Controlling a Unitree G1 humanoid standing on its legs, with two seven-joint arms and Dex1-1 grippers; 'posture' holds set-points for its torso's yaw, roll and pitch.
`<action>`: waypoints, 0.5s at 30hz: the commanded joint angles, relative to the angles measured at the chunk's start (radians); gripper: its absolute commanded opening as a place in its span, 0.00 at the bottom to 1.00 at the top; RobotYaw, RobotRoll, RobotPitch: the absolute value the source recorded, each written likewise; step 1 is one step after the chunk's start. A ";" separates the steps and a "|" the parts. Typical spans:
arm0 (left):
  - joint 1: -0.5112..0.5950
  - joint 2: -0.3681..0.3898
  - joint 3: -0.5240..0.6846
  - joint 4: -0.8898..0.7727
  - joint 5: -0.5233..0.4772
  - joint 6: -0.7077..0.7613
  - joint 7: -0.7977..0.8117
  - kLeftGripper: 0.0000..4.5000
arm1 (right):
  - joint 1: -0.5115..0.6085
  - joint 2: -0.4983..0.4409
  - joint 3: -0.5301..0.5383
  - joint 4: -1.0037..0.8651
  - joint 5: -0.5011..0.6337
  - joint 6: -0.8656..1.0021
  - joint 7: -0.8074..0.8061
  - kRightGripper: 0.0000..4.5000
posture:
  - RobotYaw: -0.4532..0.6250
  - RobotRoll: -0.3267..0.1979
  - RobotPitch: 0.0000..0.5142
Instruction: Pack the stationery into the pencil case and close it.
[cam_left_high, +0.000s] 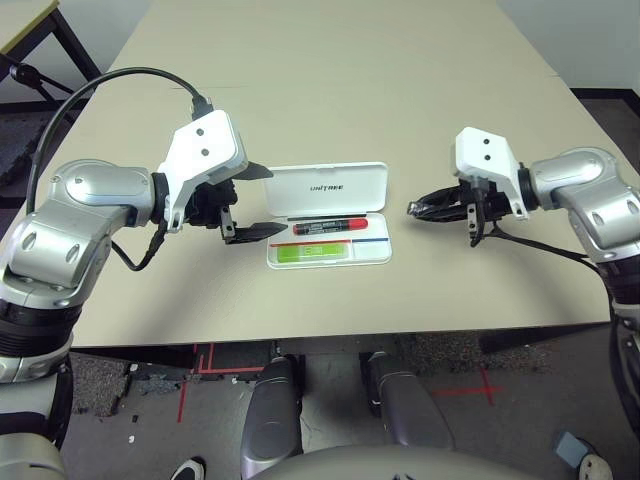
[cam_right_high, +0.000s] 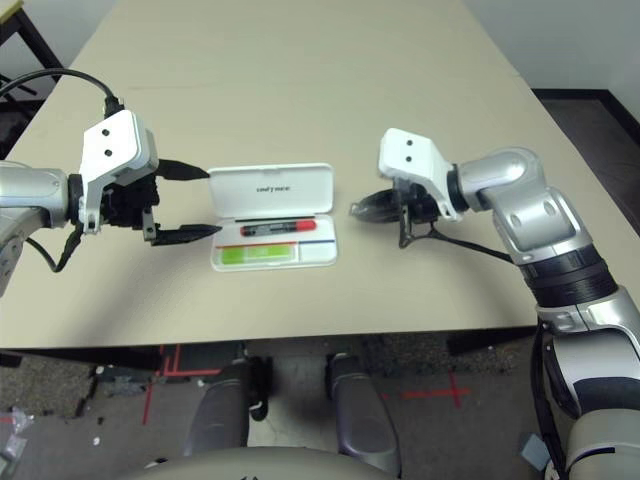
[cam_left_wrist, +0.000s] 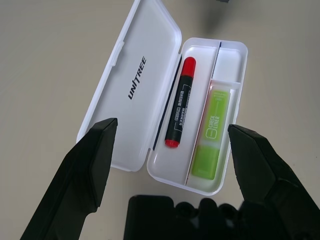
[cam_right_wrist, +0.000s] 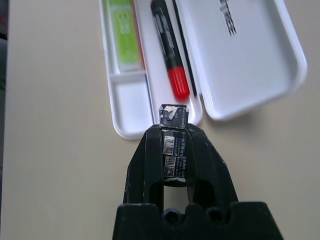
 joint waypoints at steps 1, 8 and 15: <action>0.007 0.001 -0.019 -0.003 0.000 0.004 -0.001 1.00 | -0.008 0.023 0.033 -0.031 -0.011 -0.011 0.012 0.07 | 0.33 0.62 0.33; 0.022 0.003 -0.015 -0.018 -0.001 0.010 0.006 1.00 | 0.020 0.076 0.075 -0.043 -0.043 -0.035 -0.008 0.07 | 0.34 0.62 0.34; 0.026 0.004 -0.015 -0.025 0.000 0.018 0.013 1.00 | 0.032 0.107 0.101 -0.007 -0.086 -0.079 -0.028 0.07 | 0.35 0.62 0.34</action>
